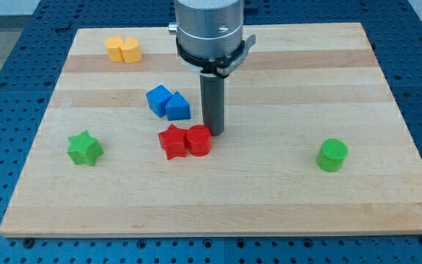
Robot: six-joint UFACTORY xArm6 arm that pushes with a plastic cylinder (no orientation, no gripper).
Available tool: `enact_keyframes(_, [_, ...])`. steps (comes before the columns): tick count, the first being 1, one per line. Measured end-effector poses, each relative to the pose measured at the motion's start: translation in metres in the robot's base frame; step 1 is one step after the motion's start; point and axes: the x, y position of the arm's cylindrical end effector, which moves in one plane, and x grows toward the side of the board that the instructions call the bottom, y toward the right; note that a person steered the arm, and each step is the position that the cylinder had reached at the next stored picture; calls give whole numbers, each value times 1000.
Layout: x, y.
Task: Push green star towards red star
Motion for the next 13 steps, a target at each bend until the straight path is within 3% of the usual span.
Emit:
enact_keyframes(2, [-13,20])
enact_keyframes(3, [-56,28])
enact_keyframes(4, [-120,-12])
enact_keyframes(5, [-138,-112])
enact_keyframes(6, [-99,-180])
enact_keyframes(7, [-46,-192])
enact_keyframes(13, [63,-217])
